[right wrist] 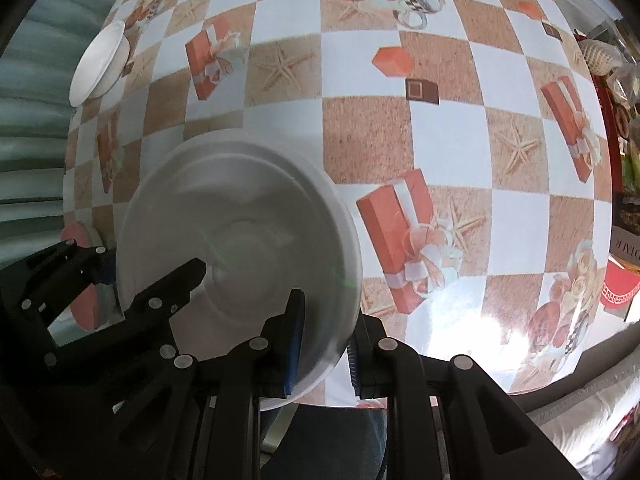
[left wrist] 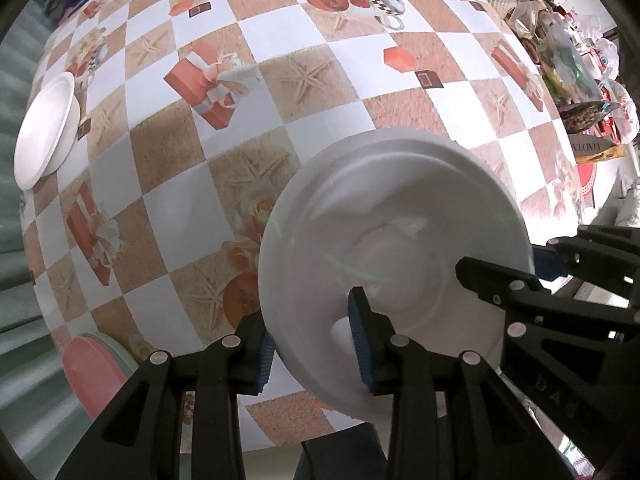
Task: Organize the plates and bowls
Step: 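Lower the white plate onto the white stack and open both grippers, then move both grippers to the rim of another white foam plate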
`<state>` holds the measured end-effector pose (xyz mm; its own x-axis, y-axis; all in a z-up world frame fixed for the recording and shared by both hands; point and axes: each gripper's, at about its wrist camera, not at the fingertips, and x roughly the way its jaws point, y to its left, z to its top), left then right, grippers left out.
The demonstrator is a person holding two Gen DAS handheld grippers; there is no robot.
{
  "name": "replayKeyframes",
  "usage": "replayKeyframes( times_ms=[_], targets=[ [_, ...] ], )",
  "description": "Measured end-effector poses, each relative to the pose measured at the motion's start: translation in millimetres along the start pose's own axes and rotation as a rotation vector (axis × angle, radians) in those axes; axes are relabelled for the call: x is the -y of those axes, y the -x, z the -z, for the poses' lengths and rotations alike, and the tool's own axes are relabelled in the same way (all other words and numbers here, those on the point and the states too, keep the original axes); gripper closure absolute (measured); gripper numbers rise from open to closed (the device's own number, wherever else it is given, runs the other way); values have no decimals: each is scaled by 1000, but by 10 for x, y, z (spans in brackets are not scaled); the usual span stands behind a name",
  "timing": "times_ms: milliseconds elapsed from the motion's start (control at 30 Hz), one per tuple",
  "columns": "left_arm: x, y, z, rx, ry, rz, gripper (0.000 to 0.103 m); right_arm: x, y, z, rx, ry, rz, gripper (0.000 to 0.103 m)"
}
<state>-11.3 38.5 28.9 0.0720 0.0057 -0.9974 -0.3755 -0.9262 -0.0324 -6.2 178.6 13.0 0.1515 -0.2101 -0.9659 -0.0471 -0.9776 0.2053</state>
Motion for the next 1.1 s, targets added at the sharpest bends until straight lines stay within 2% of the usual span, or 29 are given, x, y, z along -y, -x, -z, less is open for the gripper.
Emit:
replayKeyframes(
  times_ms=[267,333,533,567,600,667,833,1000,1033,1100],
  targets=[
    [-194,26,181,1,11,-17,40,23,15,-41,1,6,29,81],
    [-285,55,236,9,28,-15,30,68,36,-49,4,-7,34,81],
    [-622,93,397,9,117,-12,26,248,109,-92,15,-68,44,80],
    [-675,106,423,11,129,-10,26,264,121,-95,18,-75,45,76],
    [-724,124,445,14,139,-9,25,280,138,-108,20,-83,44,54],
    [-804,162,478,23,152,-8,25,296,185,-133,41,-91,47,26],
    [-972,272,534,45,179,1,24,265,292,-256,68,-84,54,26],
    [-1171,381,502,61,234,42,24,158,338,-394,73,-63,52,26],
    [-1221,403,475,66,248,51,24,136,344,-421,71,-60,47,24],
    [-1287,477,463,80,268,59,24,88,350,-472,72,-56,36,1]
  ],
)
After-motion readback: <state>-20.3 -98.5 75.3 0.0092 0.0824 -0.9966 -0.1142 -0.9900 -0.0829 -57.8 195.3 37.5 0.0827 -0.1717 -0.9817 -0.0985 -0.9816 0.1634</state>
